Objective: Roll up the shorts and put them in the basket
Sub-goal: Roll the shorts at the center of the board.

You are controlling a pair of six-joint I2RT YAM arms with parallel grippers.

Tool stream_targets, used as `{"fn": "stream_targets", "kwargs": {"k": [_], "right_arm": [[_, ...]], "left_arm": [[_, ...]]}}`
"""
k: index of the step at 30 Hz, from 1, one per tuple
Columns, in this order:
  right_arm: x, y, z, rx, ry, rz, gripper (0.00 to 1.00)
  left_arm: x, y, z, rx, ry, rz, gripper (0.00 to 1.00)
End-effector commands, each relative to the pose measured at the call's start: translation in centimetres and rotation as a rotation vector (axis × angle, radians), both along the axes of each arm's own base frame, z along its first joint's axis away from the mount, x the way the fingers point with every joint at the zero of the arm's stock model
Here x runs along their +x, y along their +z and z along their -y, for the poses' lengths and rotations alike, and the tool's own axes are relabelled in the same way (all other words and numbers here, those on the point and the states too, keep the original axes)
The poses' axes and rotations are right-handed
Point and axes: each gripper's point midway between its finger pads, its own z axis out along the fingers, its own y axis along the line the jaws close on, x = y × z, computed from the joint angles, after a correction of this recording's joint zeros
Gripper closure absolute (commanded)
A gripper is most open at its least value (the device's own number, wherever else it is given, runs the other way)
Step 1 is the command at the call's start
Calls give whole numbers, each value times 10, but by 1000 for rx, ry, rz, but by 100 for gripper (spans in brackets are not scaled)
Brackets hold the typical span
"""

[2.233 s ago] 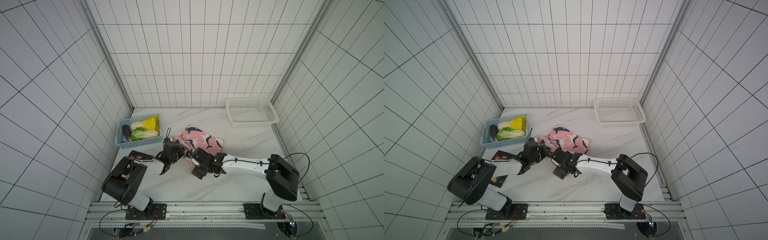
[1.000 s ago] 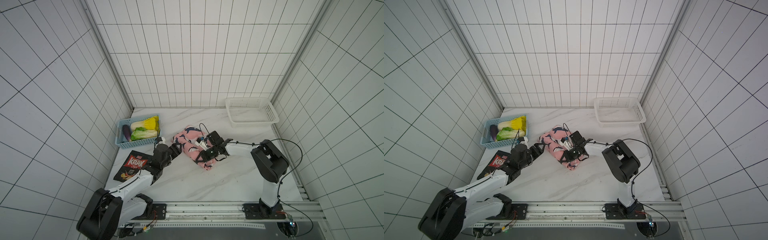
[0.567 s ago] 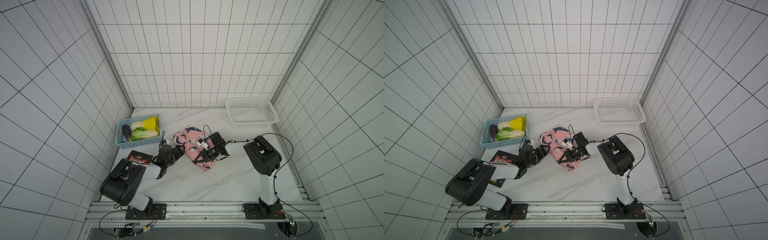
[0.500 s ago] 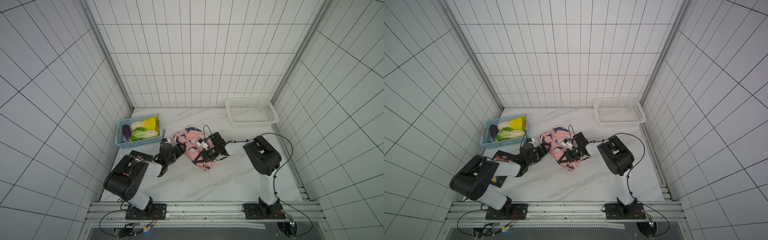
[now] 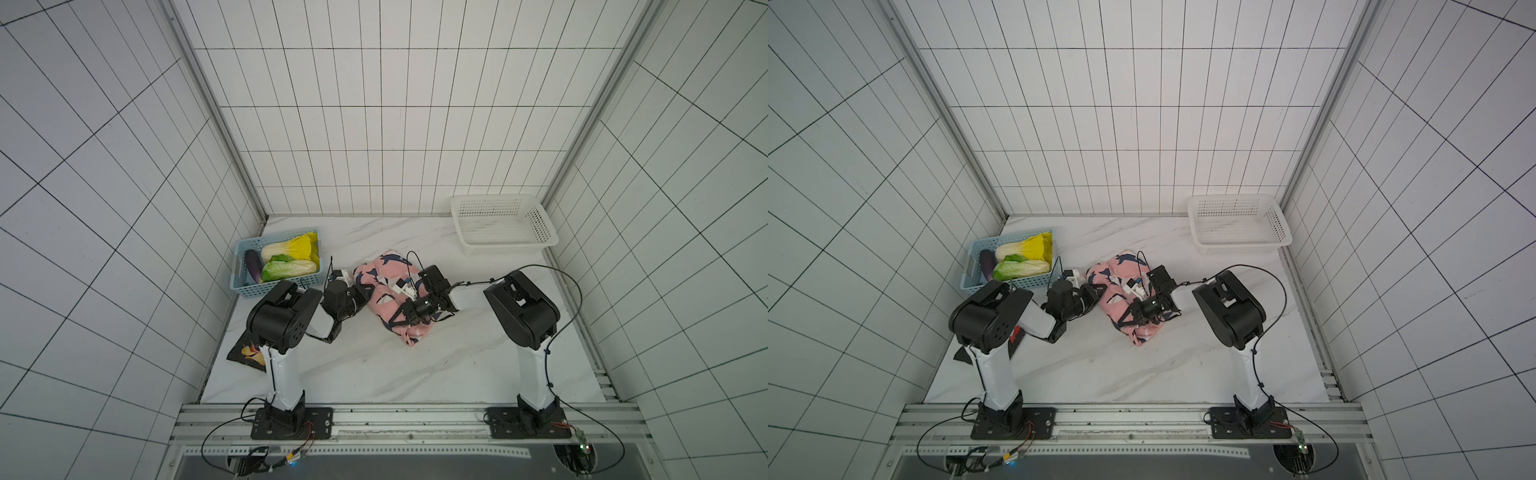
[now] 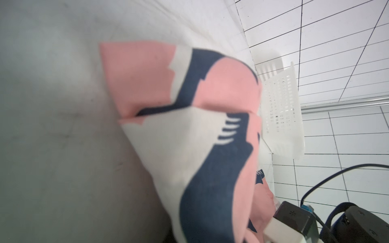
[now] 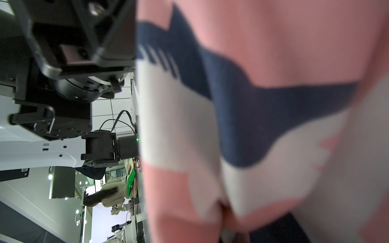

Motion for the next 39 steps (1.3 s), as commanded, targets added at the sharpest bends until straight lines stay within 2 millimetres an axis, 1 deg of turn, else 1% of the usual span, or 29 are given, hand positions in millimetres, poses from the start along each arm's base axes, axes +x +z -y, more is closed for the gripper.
{"fn": "stream_targets", "kwargs": {"k": [1,3,4,5,8,11,12,14,16,17,18,19,20,22,23,26,28,31,34,35,37,39], "right_arm": [[-12,-18,14,-59,1,-66,99],[-9,-18,18,-76,-16,-56,90],[-9,-17,21,-87,-23,-43,84],[-8,-17,27,-113,-34,-15,76],[-5,-16,48,-261,-35,120,59],[2,-2,67,-396,-33,312,46],[5,4,73,-435,-40,368,44],[12,21,83,-523,-38,541,37],[18,38,88,-614,-28,727,29],[19,48,86,-640,-16,821,27],[18,55,82,-651,-9,891,23],[15,62,75,-642,12,964,23],[11,67,68,-644,33,1032,19],[2,72,53,-625,87,1140,18],[-5,75,42,-602,120,1196,18],[-22,73,16,-573,213,1326,18],[-28,65,4,-578,276,1388,18],[-24,45,-1,-629,315,1413,18],[-20,25,-2,-667,339,1408,18],[-15,18,-1,-701,336,1416,18],[-7,8,2,-755,333,1425,18],[0,2,3,-779,307,1418,21]], "left_arm": [[6,15,-3,-45,11,40,100],[6,15,-6,-9,21,13,100],[4,13,-8,21,26,-15,100],[1,10,-11,54,38,-52,100],[-11,4,-20,160,63,-128,100],[-24,-2,-22,222,68,-186,100],[-28,-5,-22,231,68,-205,100],[-36,-9,-24,252,80,-246,100],[-41,-13,-26,274,91,-276,100],[-44,-15,-26,284,91,-297,100],[-46,-17,-27,292,94,-317,100],[-48,-18,-26,302,92,-337,100],[-48,-18,-26,312,93,-348,100],[-51,-17,-25,330,90,-365,100],[-51,-15,-24,329,90,-372,100],[-53,-14,-21,332,85,-384,100],[-53,-14,-19,325,79,-387,100],[-54,-12,-17,311,73,-393,100],[-56,-10,-17,301,72,-396,100],[-56,-10,-16,297,69,-399,100],[-57,-10,-14,294,59,-403,100],[-57,-9,-13,286,53,-403,100]]}}
